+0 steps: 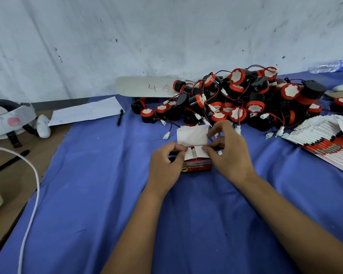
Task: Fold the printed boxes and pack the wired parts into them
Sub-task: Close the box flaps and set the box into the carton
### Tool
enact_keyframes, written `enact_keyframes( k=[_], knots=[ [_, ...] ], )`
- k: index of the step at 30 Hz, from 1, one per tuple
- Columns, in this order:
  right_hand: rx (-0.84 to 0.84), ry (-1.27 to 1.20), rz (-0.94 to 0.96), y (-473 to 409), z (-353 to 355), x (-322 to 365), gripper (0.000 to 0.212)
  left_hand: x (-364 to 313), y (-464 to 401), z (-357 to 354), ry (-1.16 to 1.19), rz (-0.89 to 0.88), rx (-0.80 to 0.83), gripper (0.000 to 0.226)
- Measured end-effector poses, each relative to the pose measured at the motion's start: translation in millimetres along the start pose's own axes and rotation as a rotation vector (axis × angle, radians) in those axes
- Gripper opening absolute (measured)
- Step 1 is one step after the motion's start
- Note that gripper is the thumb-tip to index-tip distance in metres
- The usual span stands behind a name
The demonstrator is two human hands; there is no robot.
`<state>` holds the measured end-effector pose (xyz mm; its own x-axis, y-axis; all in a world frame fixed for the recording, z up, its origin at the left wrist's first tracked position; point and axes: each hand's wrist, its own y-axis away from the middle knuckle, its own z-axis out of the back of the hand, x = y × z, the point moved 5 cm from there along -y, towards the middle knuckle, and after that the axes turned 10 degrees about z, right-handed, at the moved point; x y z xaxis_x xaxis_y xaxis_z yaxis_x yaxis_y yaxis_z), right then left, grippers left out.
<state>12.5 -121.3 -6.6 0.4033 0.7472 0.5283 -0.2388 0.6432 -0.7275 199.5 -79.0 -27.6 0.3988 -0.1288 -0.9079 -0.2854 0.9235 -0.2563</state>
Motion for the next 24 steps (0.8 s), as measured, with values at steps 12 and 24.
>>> enact_keyframes(
  k=[12, 24],
  knots=[
    [0.181, -0.045, 0.113, 7, -7, 3, 0.028, 3, 0, 3, 0.017, 0.017, -0.053, 0.009],
    [0.179, -0.117, 0.075, 8, -7, -2, 0.023, 4, 1, 8, 0.314, 0.201, 0.183, 0.02]
  ],
)
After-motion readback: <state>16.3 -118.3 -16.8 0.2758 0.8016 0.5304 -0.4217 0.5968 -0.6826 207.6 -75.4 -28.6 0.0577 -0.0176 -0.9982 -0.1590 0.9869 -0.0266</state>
